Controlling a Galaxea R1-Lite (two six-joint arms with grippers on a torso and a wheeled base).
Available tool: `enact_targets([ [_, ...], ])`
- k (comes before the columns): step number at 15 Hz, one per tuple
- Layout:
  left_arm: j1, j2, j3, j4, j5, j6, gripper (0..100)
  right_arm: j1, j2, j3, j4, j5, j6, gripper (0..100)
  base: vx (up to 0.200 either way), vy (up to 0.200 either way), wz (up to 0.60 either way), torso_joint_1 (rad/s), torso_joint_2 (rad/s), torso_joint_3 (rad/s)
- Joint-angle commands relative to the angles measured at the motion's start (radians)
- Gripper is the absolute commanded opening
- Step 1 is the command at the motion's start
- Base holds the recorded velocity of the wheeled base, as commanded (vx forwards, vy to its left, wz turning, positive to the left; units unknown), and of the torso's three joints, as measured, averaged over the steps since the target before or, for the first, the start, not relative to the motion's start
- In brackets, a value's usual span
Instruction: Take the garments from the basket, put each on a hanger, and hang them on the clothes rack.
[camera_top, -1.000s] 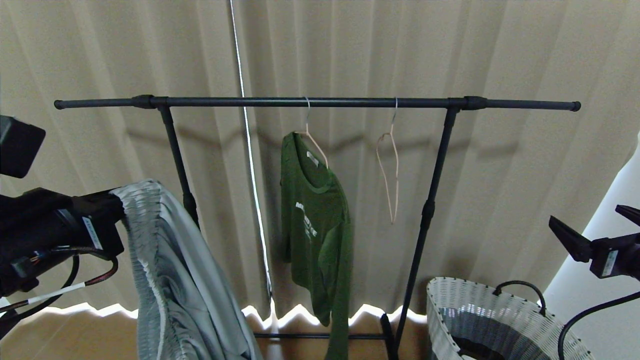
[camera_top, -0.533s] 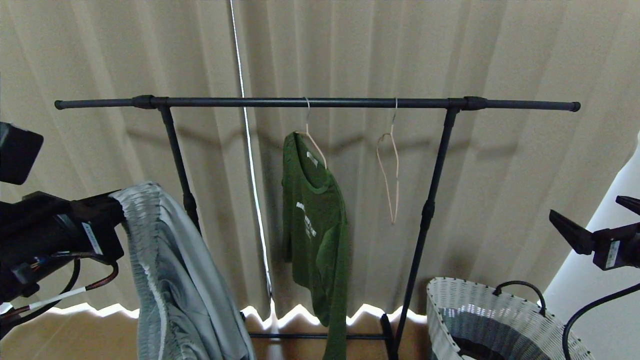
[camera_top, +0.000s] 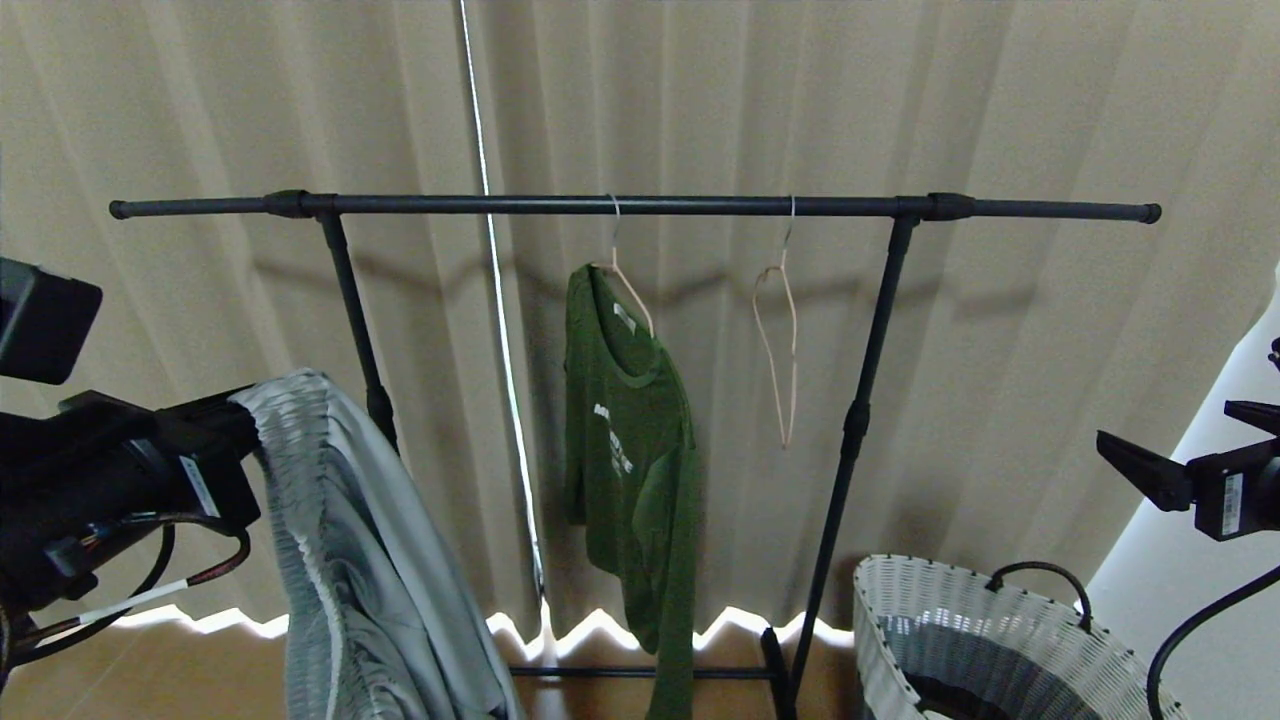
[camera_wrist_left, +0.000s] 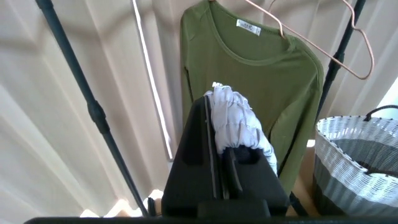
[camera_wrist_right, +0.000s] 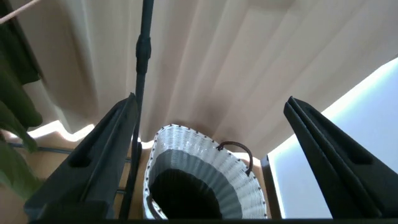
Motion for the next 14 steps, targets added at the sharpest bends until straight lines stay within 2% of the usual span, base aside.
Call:
enact_targets([
  [1,0.000,0.012,-0.001,0.000,0.000,0.000,0,0.030,-0.017,-0.007,-0.002,0.003,-0.001,100,0.000,0.200,0.00,0.002,0.00,0.002],
  [4,0.000,0.018,0.001,0.000,0.001,0.006,0,0.118,-0.040,0.016,-0.002,-0.005,0.002,100,0.000,0.200,0.00,0.001,0.00,0.004],
  [10,-0.003,0.024,0.005,-0.002,0.001,0.045,0,0.118,-0.059,0.045,0.000,-0.005,0.004,100,0.000,0.200,0.00,0.003,0.00,-0.001],
  [12,-0.003,0.024,0.008,-0.002,0.001,0.045,0,0.118,-0.071,0.059,0.000,-0.005,0.004,100,0.000,0.000,0.00,0.000,0.00,0.000],
  [14,-0.005,0.024,0.018,-0.002,0.000,0.046,0,0.118,-0.070,0.030,0.006,-0.014,0.001,100,0.000,0.000,0.00,0.000,0.00,0.000],
])
